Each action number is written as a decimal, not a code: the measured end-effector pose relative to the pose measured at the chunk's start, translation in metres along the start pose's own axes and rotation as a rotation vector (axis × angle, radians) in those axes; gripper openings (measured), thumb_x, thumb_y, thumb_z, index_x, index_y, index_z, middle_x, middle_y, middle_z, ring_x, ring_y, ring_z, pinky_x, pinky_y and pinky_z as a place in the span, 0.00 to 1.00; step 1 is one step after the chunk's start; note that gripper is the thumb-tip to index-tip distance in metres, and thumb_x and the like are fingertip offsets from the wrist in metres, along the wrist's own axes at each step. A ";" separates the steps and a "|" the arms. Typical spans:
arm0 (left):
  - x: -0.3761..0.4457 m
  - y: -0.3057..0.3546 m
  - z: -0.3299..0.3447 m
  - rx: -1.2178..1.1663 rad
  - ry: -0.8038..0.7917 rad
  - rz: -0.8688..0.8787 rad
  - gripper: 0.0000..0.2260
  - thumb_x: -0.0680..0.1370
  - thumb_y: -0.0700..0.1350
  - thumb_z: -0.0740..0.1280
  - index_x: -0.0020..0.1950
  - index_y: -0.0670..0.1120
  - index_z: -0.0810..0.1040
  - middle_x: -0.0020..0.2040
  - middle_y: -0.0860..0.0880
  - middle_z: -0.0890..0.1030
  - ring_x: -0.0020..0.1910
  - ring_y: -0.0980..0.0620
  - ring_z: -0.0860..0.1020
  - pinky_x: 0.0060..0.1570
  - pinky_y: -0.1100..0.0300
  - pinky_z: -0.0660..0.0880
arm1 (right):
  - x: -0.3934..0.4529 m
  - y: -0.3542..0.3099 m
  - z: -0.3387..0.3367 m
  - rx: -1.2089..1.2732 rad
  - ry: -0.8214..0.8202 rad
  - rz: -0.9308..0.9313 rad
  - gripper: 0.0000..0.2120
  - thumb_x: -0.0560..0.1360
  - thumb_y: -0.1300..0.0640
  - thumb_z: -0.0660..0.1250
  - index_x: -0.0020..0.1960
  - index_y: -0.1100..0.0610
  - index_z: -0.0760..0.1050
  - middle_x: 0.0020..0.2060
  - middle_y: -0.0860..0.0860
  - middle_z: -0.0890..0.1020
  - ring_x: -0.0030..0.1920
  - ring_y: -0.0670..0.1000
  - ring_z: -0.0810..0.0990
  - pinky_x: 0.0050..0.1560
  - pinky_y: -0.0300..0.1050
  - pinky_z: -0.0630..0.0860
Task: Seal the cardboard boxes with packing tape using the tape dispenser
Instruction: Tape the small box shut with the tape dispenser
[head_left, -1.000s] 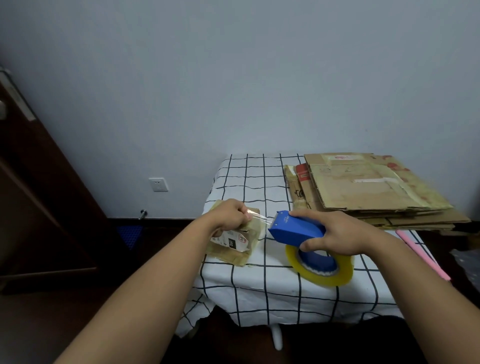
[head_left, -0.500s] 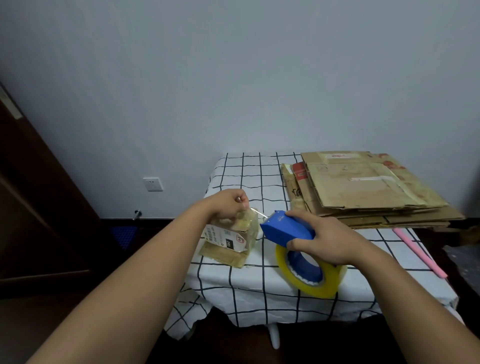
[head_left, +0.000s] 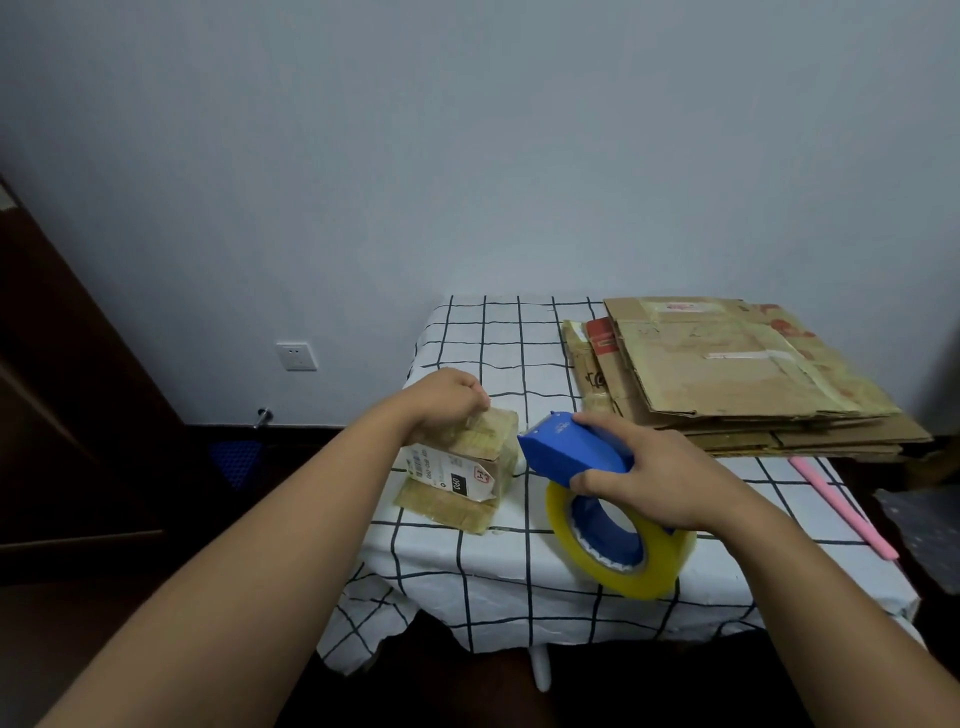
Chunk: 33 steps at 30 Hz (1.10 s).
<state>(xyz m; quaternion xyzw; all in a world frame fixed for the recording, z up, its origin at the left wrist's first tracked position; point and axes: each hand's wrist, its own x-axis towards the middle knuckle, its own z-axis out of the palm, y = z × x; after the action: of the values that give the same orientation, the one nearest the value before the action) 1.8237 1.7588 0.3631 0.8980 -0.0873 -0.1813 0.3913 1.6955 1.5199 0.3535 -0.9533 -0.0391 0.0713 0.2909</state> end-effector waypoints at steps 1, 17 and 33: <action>-0.002 0.000 0.000 -0.017 0.014 0.005 0.08 0.79 0.44 0.64 0.41 0.49 0.79 0.47 0.47 0.81 0.43 0.49 0.78 0.45 0.56 0.75 | 0.001 0.000 -0.001 0.001 -0.003 -0.003 0.39 0.60 0.25 0.61 0.70 0.27 0.57 0.50 0.38 0.74 0.39 0.45 0.80 0.34 0.38 0.74; -0.044 0.002 0.017 -0.160 0.179 0.057 0.04 0.81 0.40 0.63 0.49 0.46 0.77 0.44 0.48 0.81 0.40 0.52 0.80 0.40 0.59 0.80 | -0.001 0.003 -0.008 0.031 -0.024 -0.044 0.41 0.60 0.24 0.63 0.72 0.26 0.57 0.57 0.45 0.74 0.44 0.44 0.78 0.39 0.39 0.74; -0.052 -0.016 0.013 -0.239 0.274 -0.019 0.19 0.80 0.40 0.66 0.70 0.49 0.71 0.50 0.47 0.77 0.46 0.52 0.78 0.41 0.59 0.73 | -0.015 -0.016 0.008 0.135 -0.033 0.011 0.32 0.63 0.31 0.70 0.61 0.46 0.72 0.49 0.45 0.78 0.44 0.44 0.79 0.40 0.42 0.76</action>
<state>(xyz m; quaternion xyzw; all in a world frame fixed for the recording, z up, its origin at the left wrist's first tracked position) 1.7706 1.7765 0.3560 0.8621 -0.0025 -0.0700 0.5019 1.6789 1.5359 0.3577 -0.9304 -0.0338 0.0908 0.3535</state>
